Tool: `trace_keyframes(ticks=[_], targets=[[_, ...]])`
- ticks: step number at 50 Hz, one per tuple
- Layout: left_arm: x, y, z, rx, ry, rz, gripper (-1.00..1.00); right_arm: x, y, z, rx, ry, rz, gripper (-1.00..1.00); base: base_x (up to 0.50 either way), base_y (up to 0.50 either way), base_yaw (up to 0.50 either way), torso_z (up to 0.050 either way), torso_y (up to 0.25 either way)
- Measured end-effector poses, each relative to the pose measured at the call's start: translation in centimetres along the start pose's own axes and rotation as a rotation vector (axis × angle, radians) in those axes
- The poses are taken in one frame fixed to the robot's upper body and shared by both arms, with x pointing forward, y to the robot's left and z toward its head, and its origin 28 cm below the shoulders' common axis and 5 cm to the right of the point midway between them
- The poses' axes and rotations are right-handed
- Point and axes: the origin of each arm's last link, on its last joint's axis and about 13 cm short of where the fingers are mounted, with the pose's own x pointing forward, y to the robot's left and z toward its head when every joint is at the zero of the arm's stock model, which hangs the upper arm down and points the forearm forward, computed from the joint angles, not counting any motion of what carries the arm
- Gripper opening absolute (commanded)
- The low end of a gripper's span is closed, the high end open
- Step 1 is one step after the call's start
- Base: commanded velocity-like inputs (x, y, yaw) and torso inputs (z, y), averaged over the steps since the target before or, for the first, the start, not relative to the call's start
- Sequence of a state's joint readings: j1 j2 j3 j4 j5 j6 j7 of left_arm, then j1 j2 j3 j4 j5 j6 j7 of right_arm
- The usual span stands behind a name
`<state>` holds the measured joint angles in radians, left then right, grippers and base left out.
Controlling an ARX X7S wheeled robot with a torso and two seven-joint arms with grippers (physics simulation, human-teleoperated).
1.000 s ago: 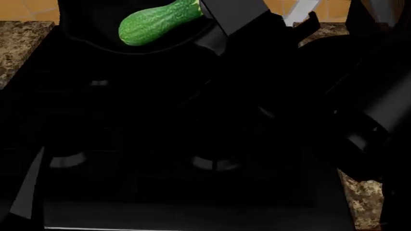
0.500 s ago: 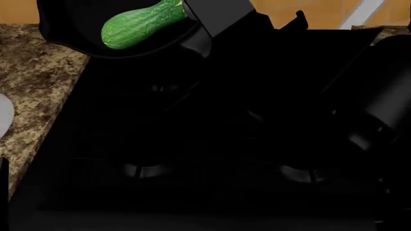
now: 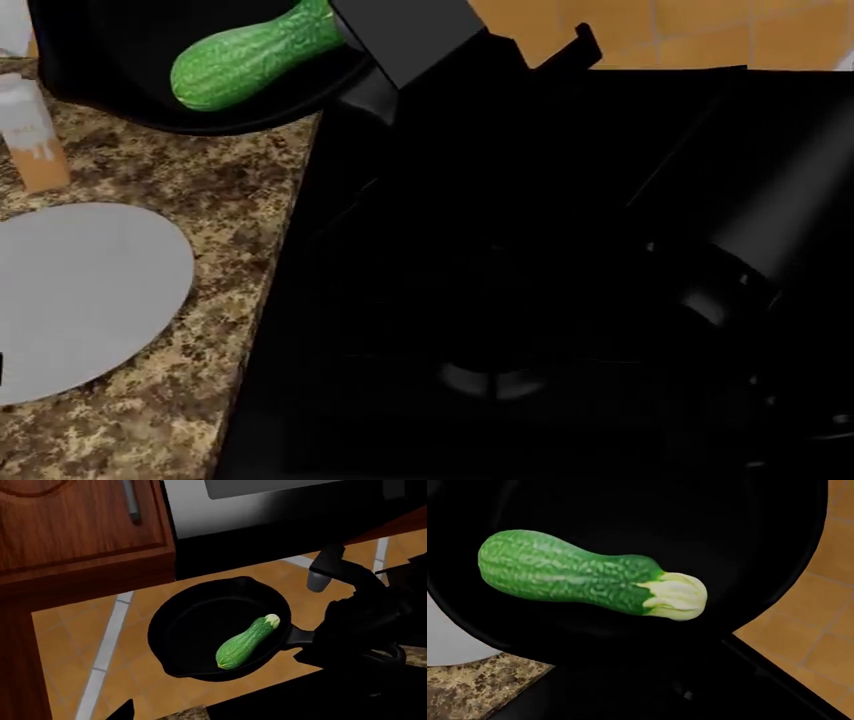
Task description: Pick up the pan and dump the vegetables in it onto the plate. Then return the pan to the stove.
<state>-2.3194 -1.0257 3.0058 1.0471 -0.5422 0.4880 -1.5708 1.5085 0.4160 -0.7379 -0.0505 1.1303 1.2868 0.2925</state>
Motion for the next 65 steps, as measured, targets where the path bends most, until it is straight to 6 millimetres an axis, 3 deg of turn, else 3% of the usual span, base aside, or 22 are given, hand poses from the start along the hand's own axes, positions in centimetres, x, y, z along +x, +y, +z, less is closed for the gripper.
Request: trace_keyframes(ticks=[21,41,65], targets=[[-0.2,-0.1,-0.1,-0.011,0.006,-0.020,1.00,0.6,0.1,-0.5,-0.019,-0.004,-0.027,-1.00,0.08,0.50,0.00,0.000,0.002],[-0.5,-0.2,-0.4,-0.030,0.017,-0.010,1.00,1.6,-0.1,-1.7,-0.177,0.026,-0.203,-1.00,0.00,0.00,0.00,0.001,0.002],[-0.7,-0.2,-0.7,-0.042,0.026,0.008,1.00,3.5,-0.2,-3.7,-0.236,0.056,-0.342,-1.00,0.00,0.00,0.00,0.000,0.002]])
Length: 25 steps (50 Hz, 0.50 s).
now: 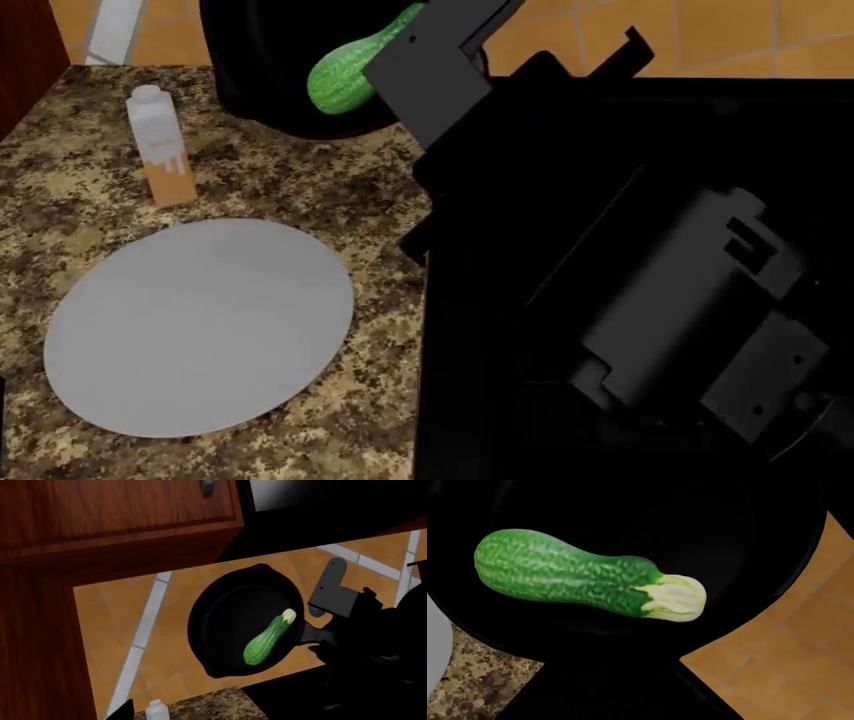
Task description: Pick up the pan and dump the vegetables in it onto the plate. Then return the pan to the stove.
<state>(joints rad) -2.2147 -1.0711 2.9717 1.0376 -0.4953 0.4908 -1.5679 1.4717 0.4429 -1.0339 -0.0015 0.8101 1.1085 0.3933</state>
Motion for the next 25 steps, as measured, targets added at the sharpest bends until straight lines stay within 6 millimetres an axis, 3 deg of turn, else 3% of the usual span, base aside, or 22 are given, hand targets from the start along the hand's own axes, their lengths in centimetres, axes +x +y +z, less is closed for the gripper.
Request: trace_keyframes(ticks=[25], targets=[[-0.4,0.2,-0.4,-0.013,0.009,0.013,1.00,5.8,3.6,-1.6,-0.046,0.022,-0.173,-1.00,0.00,0.00,0.00,0.000,0.002]])
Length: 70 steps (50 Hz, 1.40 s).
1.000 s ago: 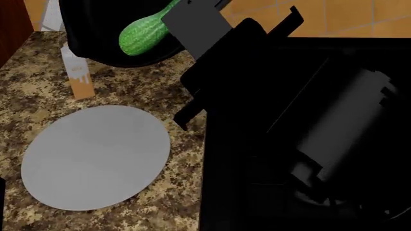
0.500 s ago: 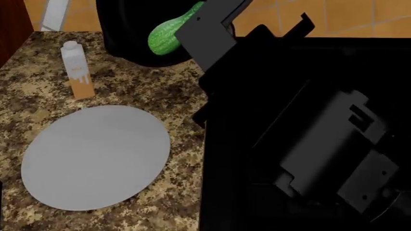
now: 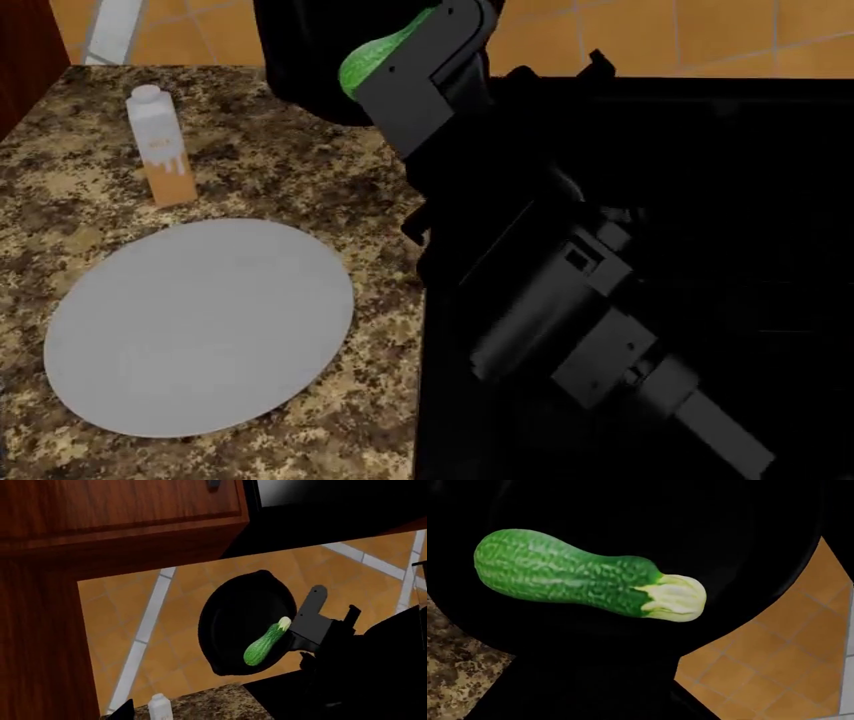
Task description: Pick up the pan and dump the vegetables in it onto the plate. Then return the pan to the stove.
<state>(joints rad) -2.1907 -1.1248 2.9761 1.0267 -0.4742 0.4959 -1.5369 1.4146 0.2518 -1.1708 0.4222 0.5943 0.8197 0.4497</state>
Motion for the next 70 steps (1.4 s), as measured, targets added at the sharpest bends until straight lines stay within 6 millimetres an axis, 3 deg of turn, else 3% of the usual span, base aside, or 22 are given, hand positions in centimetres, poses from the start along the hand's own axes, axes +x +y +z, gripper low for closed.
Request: trace_keyframes(ticks=[13,29,43,59,70], targets=[[-0.4,0.0,-0.3,-0.005,0.002,-0.001,1.00,2.3,2.9,-0.5,-0.040,0.001,-0.044,-1.00,0.00,0.00,0.00,0.001,0.002],[-1.3,-0.1,-0.5,-0.037,-0.001,-0.025,1.00,2.6,5.2,-1.1,-0.134,-0.014,-0.081,-1.00,0.00,0.00,0.00,0.001,0.003],[-2.1,-0.3,-0.4,-0.070,-0.008,-0.062,1.00,2.3,5.4,-0.9,-0.306,-0.056,-0.182,-1.00,0.00,0.00,0.00,0.001,0.001],[-2.7,-0.4,-0.6,-0.091,-0.013,-0.083,1.00,1.4,6.8,-0.7,-0.447,-0.130,-0.183,-1.00,0.00,0.00,0.00,0.001,0.003],[-3.5,-0.5,-0.6,-0.115,-0.019,-0.116,1.00,1.2,6.4,-1.0,-0.617,-0.137,-0.233,-1.00,0.00,0.00,0.00,0.000,0.002]])
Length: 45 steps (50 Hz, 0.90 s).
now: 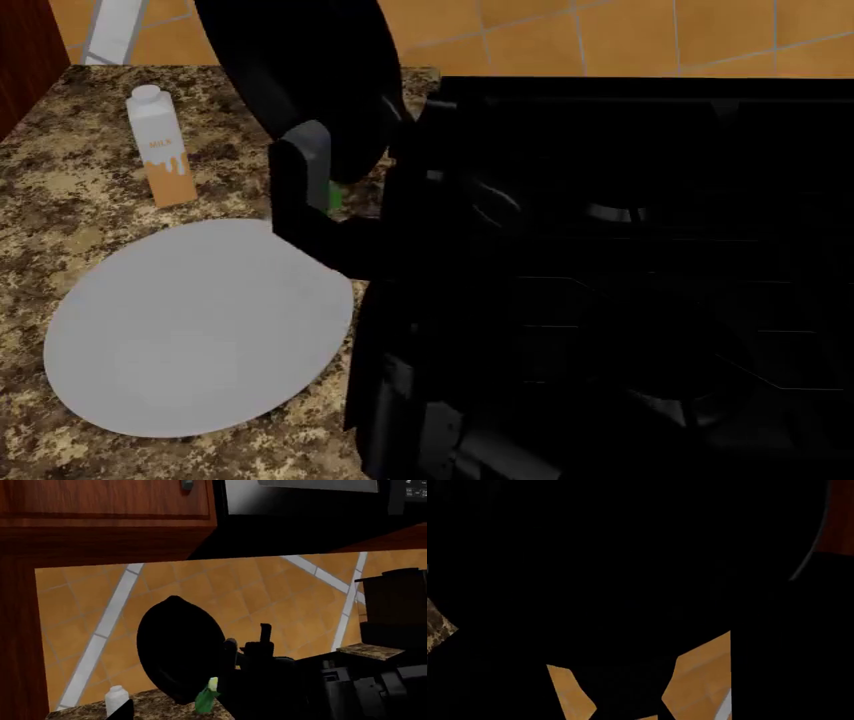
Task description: Pick up the pan and dump the vegetables in it onto the plate. Then return the pan to the stove.
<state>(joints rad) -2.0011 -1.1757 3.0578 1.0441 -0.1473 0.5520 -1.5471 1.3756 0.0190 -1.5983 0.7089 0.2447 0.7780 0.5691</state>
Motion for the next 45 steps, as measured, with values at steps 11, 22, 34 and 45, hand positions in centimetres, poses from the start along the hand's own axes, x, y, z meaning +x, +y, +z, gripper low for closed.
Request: trace_keyframes(ticks=[11,22,34,45], targets=[[-0.5,-0.2,0.0,-0.022,-0.002,-0.025,1.00,0.2,-0.8,0.0,-0.072,-0.009,-0.040,-1.00,0.00,0.00,0.00,0.001,0.002],[-0.6,-0.3,-0.2,-0.031,0.002,-0.034,1.00,-0.6,-1.7,0.6,0.042,0.008,-0.054,-1.00,0.00,0.00,0.00,0.000,0.002],[-0.4,-0.4,-0.2,-0.032,0.009,-0.037,1.00,-4.8,-4.7,-1.0,0.160,0.050,-0.108,-1.00,0.00,0.00,0.00,0.001,0.002],[0.2,-0.2,-0.6,-0.024,0.028,-0.009,1.00,-10.4,-7.8,-2.4,0.396,-0.019,-0.016,-1.00,0.00,-0.03,0.00,0.001,0.001]])
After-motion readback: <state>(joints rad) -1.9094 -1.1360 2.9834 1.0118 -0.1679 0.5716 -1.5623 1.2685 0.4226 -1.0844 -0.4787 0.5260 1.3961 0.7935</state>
